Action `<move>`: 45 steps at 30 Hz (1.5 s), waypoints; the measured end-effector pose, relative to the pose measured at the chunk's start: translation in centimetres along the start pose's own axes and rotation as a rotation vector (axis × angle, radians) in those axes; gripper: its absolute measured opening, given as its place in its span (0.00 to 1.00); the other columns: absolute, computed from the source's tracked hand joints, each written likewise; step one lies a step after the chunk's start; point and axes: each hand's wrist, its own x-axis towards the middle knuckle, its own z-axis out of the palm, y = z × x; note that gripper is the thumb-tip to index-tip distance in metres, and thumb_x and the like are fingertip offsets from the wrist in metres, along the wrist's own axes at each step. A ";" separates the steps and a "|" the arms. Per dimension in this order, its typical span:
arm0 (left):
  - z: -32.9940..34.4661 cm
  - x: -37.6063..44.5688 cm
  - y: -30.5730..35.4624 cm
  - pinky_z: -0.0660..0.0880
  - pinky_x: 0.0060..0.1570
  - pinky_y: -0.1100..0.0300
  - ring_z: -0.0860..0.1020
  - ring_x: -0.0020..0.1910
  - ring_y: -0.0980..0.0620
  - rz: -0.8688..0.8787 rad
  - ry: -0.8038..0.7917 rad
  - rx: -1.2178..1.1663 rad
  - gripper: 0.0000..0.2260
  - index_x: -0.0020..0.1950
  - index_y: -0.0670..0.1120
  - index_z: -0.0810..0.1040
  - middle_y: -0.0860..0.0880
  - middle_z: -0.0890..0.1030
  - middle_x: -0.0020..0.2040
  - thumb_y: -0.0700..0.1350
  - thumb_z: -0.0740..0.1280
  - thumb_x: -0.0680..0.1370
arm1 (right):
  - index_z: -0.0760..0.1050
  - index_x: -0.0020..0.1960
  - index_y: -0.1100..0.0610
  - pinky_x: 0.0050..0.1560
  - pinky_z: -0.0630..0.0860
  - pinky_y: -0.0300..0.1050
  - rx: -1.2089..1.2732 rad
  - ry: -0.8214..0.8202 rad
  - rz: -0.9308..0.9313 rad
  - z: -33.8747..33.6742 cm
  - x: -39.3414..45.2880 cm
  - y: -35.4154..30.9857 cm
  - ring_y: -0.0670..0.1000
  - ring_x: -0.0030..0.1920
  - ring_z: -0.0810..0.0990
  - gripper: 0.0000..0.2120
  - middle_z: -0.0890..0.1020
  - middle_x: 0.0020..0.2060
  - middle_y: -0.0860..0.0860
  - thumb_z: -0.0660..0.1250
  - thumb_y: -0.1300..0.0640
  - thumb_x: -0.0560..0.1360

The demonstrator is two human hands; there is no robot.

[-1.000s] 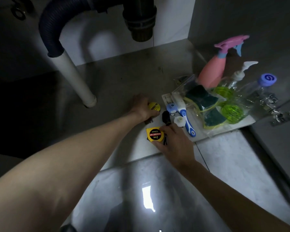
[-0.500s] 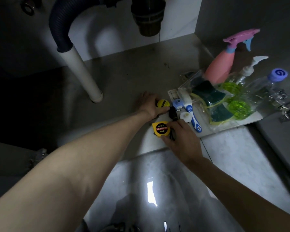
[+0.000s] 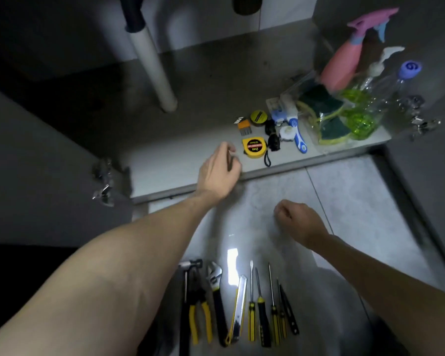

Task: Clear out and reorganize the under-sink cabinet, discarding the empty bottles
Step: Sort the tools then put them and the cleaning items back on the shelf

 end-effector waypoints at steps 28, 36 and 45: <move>1.5 -32.8 -7.3 0.72 0.63 0.54 0.75 0.65 0.41 -1.041 -0.391 0.205 0.16 0.68 0.40 0.73 0.40 0.75 0.67 0.42 0.56 0.83 | 0.72 0.41 0.56 0.44 0.72 0.47 -0.210 -0.400 -0.100 12.6 -10.7 -2.7 0.55 0.44 0.78 0.11 0.80 0.40 0.53 0.56 0.56 0.80; 2.5 -32.2 -7.2 0.74 0.56 0.52 0.77 0.63 0.41 -1.141 -0.381 0.171 0.17 0.65 0.44 0.74 0.42 0.77 0.63 0.45 0.66 0.76 | 0.76 0.48 0.52 0.44 0.75 0.49 -0.213 -0.278 -0.360 18.4 -9.1 -4.9 0.60 0.47 0.81 0.14 0.83 0.43 0.52 0.60 0.43 0.79; 2.8 -31.7 -8.6 0.77 0.54 0.54 0.78 0.54 0.44 -1.242 -0.407 -0.029 0.12 0.52 0.46 0.74 0.43 0.79 0.54 0.43 0.71 0.71 | 0.74 0.48 0.59 0.42 0.71 0.47 -0.353 -0.290 -0.357 21.6 -7.9 -6.1 0.62 0.49 0.81 0.16 0.82 0.44 0.57 0.66 0.46 0.75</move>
